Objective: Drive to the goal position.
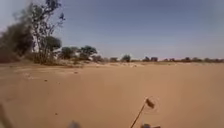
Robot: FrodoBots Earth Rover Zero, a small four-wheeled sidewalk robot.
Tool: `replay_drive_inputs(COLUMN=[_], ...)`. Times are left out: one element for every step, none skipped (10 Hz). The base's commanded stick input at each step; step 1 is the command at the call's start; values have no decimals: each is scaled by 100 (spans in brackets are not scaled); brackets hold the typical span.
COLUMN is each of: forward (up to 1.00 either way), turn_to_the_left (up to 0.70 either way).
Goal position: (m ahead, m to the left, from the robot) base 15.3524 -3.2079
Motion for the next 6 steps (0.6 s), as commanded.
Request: replay_drive_inputs(forward=[50, 50, 50, 50, 50, 50], turn_to_the_left=[0, 0, 0, 0, 0, 0])
